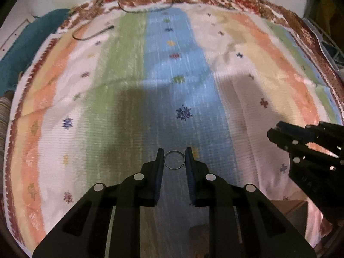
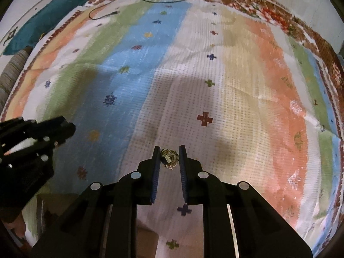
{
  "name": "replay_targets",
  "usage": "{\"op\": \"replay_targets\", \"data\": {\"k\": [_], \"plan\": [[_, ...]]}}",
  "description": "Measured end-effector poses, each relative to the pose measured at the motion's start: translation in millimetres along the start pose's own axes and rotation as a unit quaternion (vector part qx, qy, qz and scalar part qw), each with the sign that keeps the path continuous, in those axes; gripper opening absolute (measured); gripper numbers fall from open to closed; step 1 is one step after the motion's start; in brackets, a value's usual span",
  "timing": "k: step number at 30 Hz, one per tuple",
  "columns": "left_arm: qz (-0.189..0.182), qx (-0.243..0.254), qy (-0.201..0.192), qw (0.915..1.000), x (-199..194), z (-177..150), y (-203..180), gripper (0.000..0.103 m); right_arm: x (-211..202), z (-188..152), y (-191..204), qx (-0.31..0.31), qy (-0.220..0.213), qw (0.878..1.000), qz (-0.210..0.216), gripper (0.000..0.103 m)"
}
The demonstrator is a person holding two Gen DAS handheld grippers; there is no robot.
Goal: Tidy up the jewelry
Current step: 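Lift both held rings and carry them back over the silver tin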
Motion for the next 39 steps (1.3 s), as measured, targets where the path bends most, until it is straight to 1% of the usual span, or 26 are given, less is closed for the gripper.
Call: {"op": "replay_targets", "data": {"k": [7, 15, 23, 27, 29, 32, 39], "plan": [[-0.015, -0.012, -0.02, 0.9996, -30, 3, 3, 0.019, -23, 0, 6, 0.005, -0.024, 1.0, 0.005, 0.018], [-0.029, -0.026, -0.05, 0.998, -67, 0, 2, 0.019, -57, -3, 15, 0.016, -0.062, 0.998, 0.018, 0.018], [-0.031, -0.024, -0.085, 0.9957, -102, -7, 1, 0.019, -85, -12, 22, 0.012, -0.086, 0.996, 0.024, 0.018], [-0.033, -0.024, -0.102, 0.9939, -120, -12, 4, 0.019, -101, -15, 29, 0.014, -0.102, 0.994, 0.046, 0.018], [-0.037, -0.024, -0.109, 0.993, -129, -14, 5, 0.019, -108, -17, 34, 0.009, -0.109, 0.993, 0.048, 0.018], [-0.049, -0.026, -0.118, 0.9914, -142, -17, 6, 0.019, -115, -20, 40, 0.002, -0.116, 0.992, 0.048, 0.018], [-0.057, -0.022, -0.137, 0.9887, -163, -28, 4, 0.019, -128, -29, 47, -0.009, -0.124, 0.991, 0.057, 0.018]]}}
Point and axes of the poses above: each gripper's, at about its wrist camera, not at the fingertips, and x roughly the way its jaws point, y to its left, z to its top, the point moved 5 cm from there along x, roughly the way its jaws point, and after that the axes turned 14 degrees about z, right-handed, at the moved point
